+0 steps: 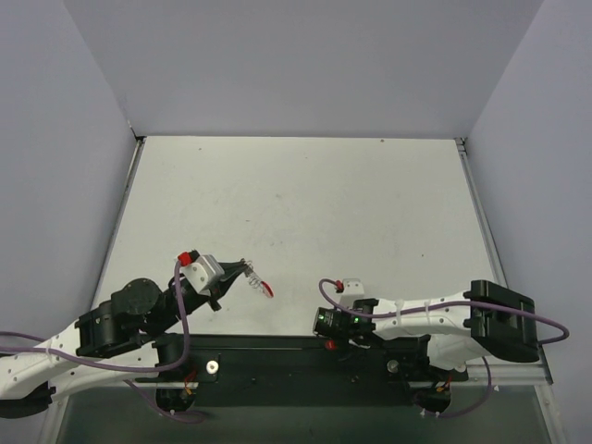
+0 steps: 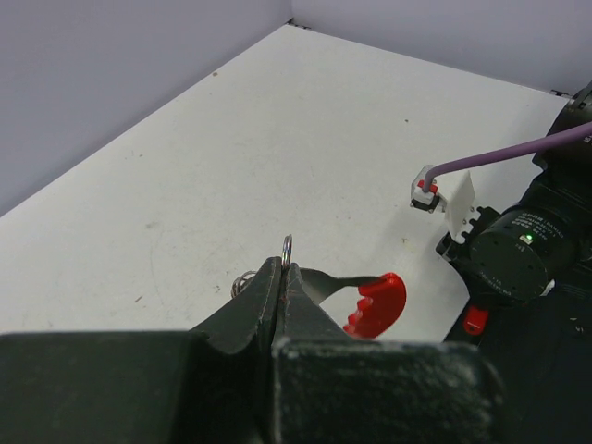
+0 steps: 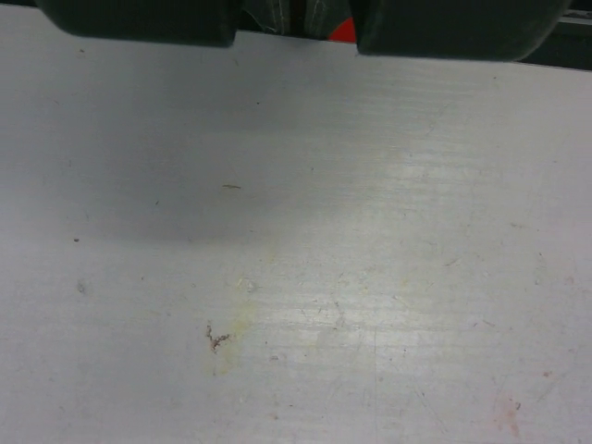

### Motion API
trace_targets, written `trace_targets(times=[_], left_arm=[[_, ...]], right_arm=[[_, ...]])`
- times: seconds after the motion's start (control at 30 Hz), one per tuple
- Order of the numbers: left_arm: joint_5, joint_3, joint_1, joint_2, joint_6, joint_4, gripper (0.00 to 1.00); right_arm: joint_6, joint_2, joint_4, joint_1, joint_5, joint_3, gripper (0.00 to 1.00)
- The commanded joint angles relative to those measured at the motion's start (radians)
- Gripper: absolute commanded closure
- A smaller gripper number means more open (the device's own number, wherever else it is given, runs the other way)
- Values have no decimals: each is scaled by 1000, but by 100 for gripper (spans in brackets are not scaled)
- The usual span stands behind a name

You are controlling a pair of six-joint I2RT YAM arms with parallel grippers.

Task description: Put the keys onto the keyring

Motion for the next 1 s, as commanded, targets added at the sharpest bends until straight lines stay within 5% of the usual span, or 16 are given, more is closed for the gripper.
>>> trace_targets(times=[0.0, 0.2, 0.57, 0.63, 0.67, 0.77, 0.97], left_arm=[[-7, 57, 2, 4, -10, 7, 100], [-15, 42, 2, 14, -5, 16, 100], [-26, 26, 2, 33, 15, 33, 100], [-26, 30, 2, 40, 18, 31, 100], [-26, 30, 0, 38, 18, 33, 100], [-33, 25, 2, 38, 27, 39, 100], [-36, 22, 2, 47, 30, 37, 100]], right_arm=[[23, -29, 63, 48, -69, -12, 100], [-6, -218, -169, 65, 75, 136, 100], [-64, -300, -258, 16, 120, 171, 100], [-77, -287, -252, 16, 95, 170, 86], [-96, -274, -237, 16, 86, 165, 55], [-126, -242, -199, 20, 49, 154, 33], [-127, -139, -97, 22, -23, 134, 33]])
